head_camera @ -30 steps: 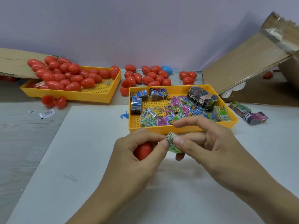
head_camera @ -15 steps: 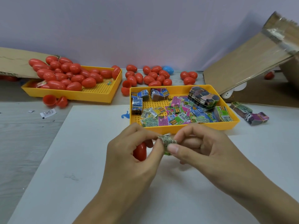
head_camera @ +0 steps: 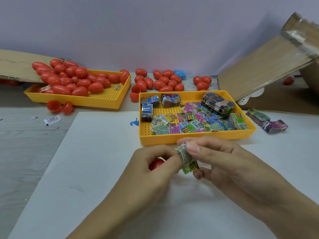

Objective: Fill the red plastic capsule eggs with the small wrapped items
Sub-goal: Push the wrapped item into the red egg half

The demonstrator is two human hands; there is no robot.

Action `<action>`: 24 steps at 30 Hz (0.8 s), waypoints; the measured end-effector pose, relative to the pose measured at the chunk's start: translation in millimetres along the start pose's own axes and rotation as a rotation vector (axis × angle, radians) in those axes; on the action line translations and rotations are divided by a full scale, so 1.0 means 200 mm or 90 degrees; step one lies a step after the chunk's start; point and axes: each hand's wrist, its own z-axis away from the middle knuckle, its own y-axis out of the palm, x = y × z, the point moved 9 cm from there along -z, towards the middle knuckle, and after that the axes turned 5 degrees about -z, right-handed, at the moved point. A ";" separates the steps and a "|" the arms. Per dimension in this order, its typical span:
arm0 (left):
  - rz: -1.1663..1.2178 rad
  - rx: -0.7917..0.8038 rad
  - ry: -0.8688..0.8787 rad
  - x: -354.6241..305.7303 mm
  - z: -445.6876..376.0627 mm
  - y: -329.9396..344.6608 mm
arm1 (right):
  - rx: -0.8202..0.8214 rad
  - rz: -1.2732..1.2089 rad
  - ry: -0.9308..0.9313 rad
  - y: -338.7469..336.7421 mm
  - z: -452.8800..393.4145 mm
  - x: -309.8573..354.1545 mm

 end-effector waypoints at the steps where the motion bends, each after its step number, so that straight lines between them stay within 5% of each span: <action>1: 0.066 0.040 -0.064 0.03 0.00 0.03 | 0.005 0.004 -0.005 0.00 0.00 0.00; 7: 0.257 0.165 -0.145 0.03 0.02 0.11 | 0.051 -0.009 -0.052 0.02 -0.01 0.02; 11: 0.277 0.053 -0.183 0.07 0.00 0.03 | 0.046 -0.076 0.012 0.01 -0.02 -0.04; 15: 0.066 -0.126 -0.032 0.02 -0.01 -0.09 | 0.034 -0.053 0.028 0.03 -0.02 -0.06; 20: -0.174 -0.231 0.148 -0.09 0.05 -0.12 | -0.150 0.139 -0.064 -0.09 -0.01 -0.03; 24: -0.292 -0.274 0.202 -0.13 0.07 -0.14 | -0.137 0.180 -0.131 -0.06 0.00 0.02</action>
